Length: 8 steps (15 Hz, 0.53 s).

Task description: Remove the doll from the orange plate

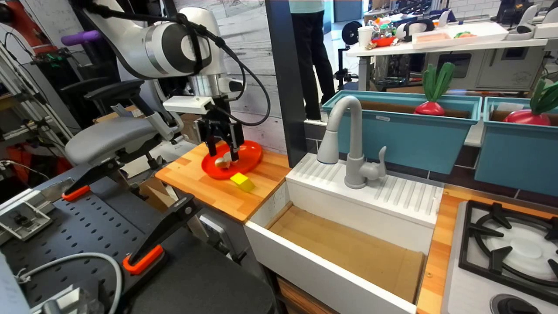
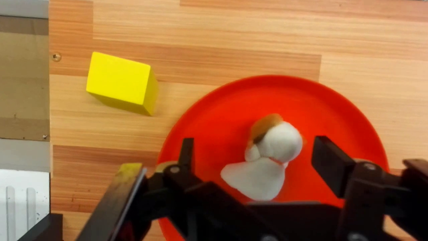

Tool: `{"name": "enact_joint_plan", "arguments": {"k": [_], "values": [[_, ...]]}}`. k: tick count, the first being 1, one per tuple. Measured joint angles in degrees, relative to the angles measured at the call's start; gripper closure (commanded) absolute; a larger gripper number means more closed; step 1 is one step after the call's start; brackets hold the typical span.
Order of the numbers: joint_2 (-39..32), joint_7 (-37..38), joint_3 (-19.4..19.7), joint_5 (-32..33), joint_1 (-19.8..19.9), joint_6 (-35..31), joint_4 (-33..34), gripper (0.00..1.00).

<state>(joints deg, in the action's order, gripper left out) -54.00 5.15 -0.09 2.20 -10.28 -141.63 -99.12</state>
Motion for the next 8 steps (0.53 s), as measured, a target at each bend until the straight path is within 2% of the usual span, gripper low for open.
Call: {"name": "enact_joint_plan", "arguments": {"k": [6, 8], "values": [[-3.92, 1.3, 0.99, 0.07, -0.76, 0.28, 5.03, 0.88], [-4.37, 1.79, 1.1, 0.08, -0.97, 0.32, 5.37, 0.99]]}}
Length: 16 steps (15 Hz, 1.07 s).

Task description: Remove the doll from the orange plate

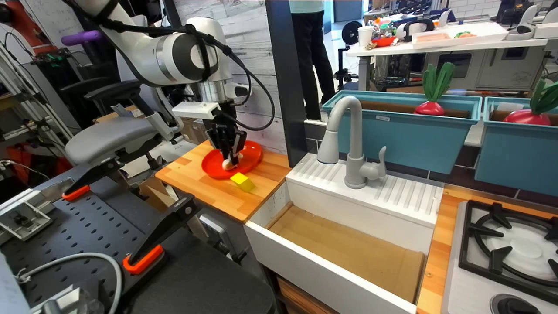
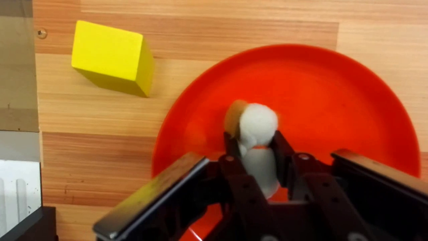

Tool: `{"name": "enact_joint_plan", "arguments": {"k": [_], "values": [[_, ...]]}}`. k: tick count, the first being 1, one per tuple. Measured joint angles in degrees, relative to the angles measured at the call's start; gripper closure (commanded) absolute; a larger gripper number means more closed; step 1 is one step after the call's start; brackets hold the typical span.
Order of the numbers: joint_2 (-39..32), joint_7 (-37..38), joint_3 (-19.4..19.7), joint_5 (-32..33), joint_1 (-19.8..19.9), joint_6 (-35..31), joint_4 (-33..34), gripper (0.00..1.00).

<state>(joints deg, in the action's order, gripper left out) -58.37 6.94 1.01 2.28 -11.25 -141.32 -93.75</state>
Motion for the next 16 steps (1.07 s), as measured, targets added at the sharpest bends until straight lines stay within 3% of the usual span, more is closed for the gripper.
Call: {"name": "enact_joint_plan", "arguments": {"k": [6, 12, 16], "values": [[1.79, 0.01, -0.03, 0.56, -0.54, -0.17, -1.37, 0.97], [12.27, -0.07, -0.76, 2.72, -3.15, -1.03, -8.51, 0.97], [14.27, -0.12, -2.28, 3.94, -5.66, -0.33, -9.73, 0.97]]}}
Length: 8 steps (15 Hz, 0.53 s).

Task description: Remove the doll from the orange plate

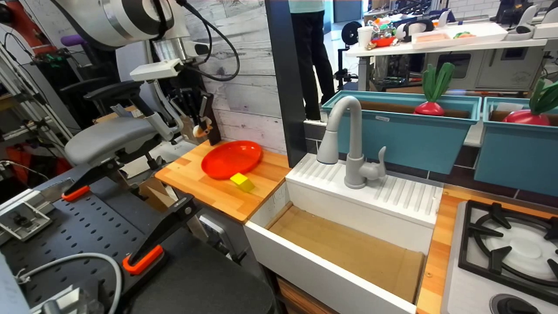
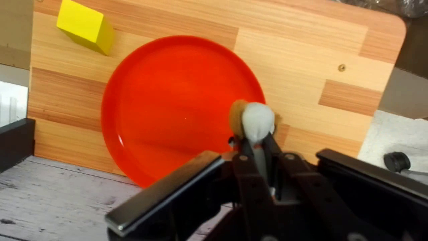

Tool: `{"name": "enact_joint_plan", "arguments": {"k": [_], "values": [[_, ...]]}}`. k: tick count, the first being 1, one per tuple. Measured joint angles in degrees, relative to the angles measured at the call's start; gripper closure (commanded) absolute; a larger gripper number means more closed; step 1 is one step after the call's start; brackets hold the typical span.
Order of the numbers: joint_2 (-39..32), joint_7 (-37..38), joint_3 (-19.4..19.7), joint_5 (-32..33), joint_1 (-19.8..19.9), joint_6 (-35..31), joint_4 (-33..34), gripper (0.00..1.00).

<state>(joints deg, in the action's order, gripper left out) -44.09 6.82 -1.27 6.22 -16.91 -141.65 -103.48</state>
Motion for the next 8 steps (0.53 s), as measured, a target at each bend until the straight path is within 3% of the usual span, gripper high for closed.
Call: {"name": "enact_joint_plan", "arguments": {"k": [8], "values": [[-6.04, 0.0, -0.41, 4.83, -3.71, 0.89, 0.76, 0.97]]}}
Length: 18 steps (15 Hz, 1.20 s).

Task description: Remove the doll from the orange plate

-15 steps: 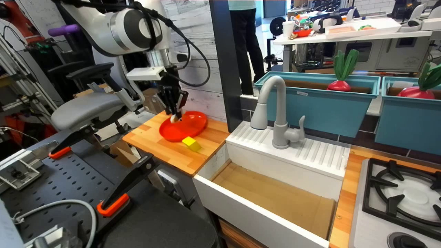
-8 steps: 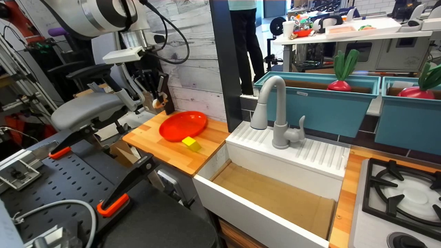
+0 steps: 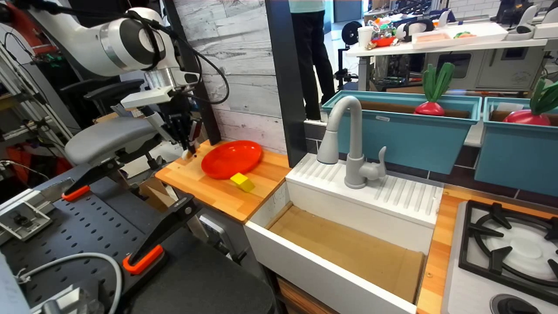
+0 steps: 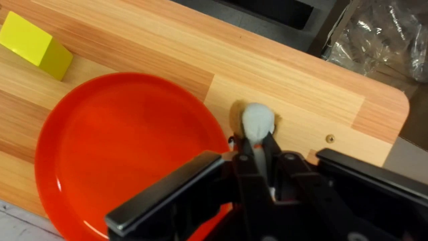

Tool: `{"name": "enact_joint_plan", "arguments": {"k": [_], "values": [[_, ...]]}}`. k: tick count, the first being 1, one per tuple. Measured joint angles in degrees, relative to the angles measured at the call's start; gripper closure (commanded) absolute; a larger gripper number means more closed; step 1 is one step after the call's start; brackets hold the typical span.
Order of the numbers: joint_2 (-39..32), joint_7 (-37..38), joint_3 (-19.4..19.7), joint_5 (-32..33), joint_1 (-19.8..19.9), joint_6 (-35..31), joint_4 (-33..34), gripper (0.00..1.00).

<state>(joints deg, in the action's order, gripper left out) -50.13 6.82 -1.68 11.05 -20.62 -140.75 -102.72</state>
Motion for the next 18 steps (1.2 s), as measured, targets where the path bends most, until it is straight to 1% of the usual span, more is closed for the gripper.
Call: {"name": "enact_joint_plan", "arguments": {"k": [1, 2, 6, 10, 11, 12, 14, 18], "values": [[-1.16, -0.07, 0.0, 0.33, -0.03, 0.04, 0.61, 0.76], [-2.27, -0.11, 0.0, 0.73, -0.03, 0.12, 1.28, 0.61], [-5.71, -0.34, 0.02, 1.18, -0.22, 2.2, 4.49, 0.33], [-6.34, -0.68, -0.01, 1.18, -0.69, 4.8, 6.75, 0.04], [-6.19, -0.8, -0.03, 1.18, -0.8, 4.84, 7.03, 0.01], [-5.7, -0.93, -0.11, 1.18, -0.89, 4.83, 7.02, 0.0], [-3.65, -1.44, -0.59, 1.18, -0.93, 4.78, 6.27, 0.01], [2.38, -2.55, -1.29, 1.18, -0.92, 4.84, 2.22, 0.0]]}}
